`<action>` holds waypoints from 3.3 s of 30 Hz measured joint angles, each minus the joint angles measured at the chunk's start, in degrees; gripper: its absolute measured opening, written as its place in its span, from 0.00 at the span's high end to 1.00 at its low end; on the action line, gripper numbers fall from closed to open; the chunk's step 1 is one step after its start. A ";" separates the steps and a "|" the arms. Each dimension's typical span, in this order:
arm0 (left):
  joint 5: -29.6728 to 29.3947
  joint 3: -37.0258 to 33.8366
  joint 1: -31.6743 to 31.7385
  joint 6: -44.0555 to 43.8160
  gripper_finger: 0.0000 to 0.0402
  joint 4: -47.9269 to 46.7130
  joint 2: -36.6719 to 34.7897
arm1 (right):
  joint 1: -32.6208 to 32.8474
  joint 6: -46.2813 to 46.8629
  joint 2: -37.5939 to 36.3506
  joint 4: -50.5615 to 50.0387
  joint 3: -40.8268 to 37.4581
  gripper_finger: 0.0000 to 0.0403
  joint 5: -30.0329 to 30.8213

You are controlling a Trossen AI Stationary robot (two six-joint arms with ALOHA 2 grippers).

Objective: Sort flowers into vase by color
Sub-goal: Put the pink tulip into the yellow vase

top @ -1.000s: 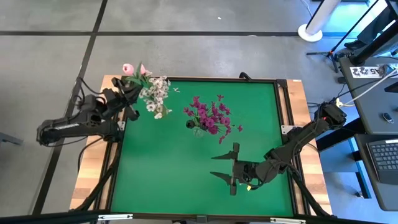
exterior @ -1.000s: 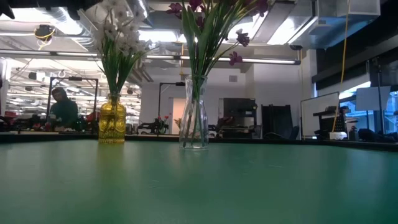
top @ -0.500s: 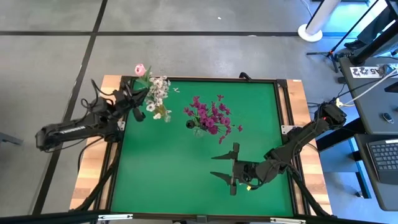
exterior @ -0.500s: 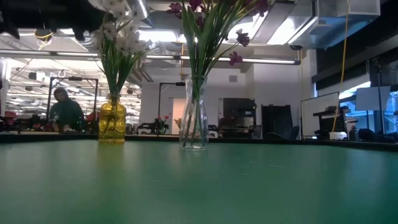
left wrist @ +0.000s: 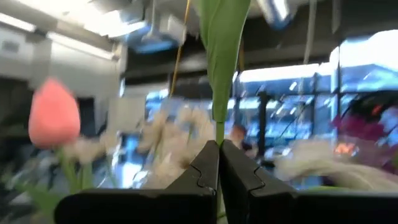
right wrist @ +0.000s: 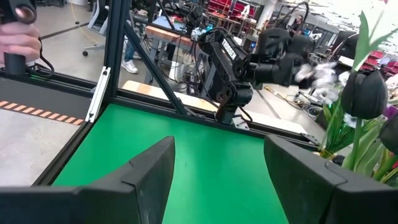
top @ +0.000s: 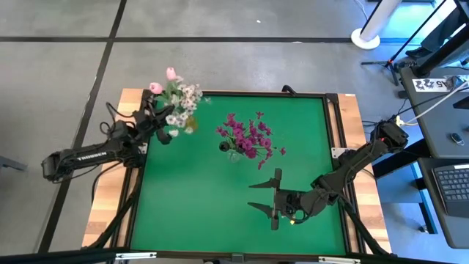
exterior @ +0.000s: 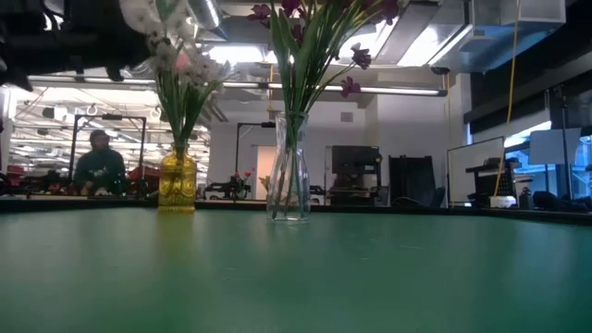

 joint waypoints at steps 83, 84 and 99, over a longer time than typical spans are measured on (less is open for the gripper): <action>-12.57 0.17 0.07 2.32 1.00 7.35 13.86 | 0.00 5.33 0.02 0.64 -0.02 0.39 -4.04; -13.81 0.17 0.06 1.87 1.00 7.32 13.86 | 0.00 5.33 0.02 0.66 -0.02 0.39 -4.04; -18.82 0.13 0.07 0.15 0.93 7.15 13.86 | 0.00 5.33 0.02 0.87 -0.02 0.39 -4.53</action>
